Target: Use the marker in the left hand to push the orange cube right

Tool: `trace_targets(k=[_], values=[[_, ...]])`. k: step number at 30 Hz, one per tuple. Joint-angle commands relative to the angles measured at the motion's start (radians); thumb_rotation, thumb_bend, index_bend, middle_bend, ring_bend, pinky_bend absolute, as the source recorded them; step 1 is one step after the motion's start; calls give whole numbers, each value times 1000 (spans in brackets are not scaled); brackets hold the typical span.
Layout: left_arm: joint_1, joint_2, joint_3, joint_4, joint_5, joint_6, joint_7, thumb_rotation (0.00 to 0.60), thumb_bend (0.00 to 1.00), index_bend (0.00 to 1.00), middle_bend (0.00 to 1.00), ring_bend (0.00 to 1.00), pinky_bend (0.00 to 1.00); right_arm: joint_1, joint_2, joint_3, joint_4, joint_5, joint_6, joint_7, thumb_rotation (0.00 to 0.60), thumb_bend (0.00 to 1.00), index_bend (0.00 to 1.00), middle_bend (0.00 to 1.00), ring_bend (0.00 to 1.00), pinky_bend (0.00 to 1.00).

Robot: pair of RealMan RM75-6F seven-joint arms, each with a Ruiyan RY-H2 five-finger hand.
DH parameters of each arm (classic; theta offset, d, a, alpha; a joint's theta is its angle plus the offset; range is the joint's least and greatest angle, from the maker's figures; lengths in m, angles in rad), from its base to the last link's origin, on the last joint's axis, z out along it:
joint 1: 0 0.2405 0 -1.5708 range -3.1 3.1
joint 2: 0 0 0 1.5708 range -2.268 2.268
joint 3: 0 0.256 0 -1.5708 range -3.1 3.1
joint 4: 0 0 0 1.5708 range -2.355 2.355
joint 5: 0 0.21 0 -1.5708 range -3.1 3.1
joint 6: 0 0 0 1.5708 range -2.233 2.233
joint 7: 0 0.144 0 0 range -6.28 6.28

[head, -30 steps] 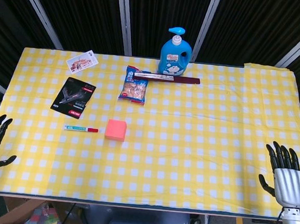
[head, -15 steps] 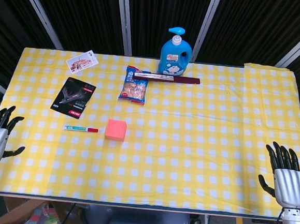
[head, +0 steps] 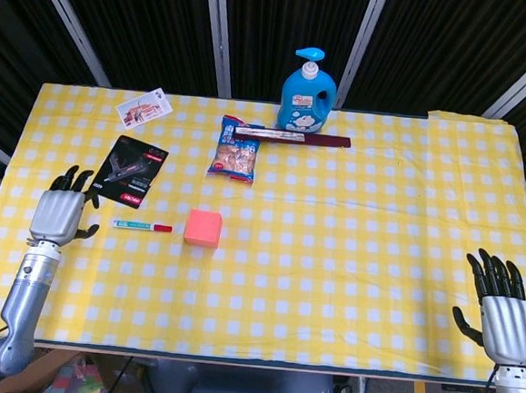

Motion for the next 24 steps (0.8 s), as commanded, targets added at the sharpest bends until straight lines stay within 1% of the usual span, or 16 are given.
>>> trace_targets(k=[1, 5, 14, 24], values=[[-44, -58, -10, 49, -56, -33, 46, 600, 247, 494, 111, 31, 160, 1, 1, 0, 2, -5, 2, 10, 600, 379, 0, 0, 0, 0], [-83, -117, -13, 108, -101, -46, 91, 600, 248, 502, 115, 31, 160, 1, 1, 0, 4, -7, 3, 22, 600, 379, 0, 0, 0, 0], [-147, -225, -14, 236, -182, -84, 150, 600, 253, 507, 118, 31, 160, 0, 2, 1, 4, -9, 4, 38, 600, 379, 0, 0, 0, 0], [-188, -299, 2, 314, -235, -113, 185, 600, 256, 512, 118, 31, 160, 0, 1, 2, 9, -16, 11, 55, 600, 379, 0, 0, 0, 0]])
